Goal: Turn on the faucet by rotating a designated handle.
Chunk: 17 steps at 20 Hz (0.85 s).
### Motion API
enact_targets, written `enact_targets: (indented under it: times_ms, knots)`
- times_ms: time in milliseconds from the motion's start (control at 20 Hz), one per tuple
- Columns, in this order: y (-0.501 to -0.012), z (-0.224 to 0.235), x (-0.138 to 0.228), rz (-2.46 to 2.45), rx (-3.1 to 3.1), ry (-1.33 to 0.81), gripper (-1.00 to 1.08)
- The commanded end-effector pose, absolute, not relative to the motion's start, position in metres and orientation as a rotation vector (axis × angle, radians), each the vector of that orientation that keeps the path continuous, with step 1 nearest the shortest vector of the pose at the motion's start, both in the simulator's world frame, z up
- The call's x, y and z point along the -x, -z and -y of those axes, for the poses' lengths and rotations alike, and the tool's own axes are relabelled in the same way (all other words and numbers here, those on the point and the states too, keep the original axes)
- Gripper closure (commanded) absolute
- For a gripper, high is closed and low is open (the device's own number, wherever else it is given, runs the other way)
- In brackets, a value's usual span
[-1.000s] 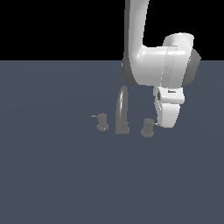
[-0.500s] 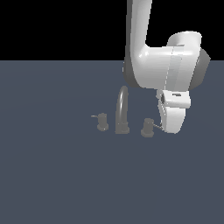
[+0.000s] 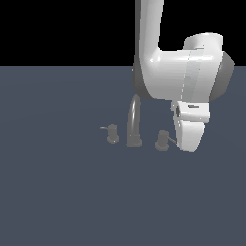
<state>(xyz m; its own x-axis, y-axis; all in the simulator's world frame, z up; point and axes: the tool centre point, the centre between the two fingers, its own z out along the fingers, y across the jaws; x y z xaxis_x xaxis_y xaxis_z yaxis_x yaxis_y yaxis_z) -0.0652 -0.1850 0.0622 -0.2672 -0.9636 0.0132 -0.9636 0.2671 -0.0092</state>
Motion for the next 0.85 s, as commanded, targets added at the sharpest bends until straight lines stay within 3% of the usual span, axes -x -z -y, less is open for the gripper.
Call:
enact_targets:
  times_ms: [0, 250, 300, 800]
  knots:
    - [-0.063, 0.159, 0.066, 2.473, -1.935, -0.007, 1.08]
    - [-0.063, 0.139, 0.072, 2.467, -1.945, 0.000, 1.08]
    - [-0.062, 0.168, 0.076, 2.502, -1.887, -0.019, 1.08]
    - [-0.063, 0.106, 0.052, 2.467, -1.945, 0.000, 1.08]
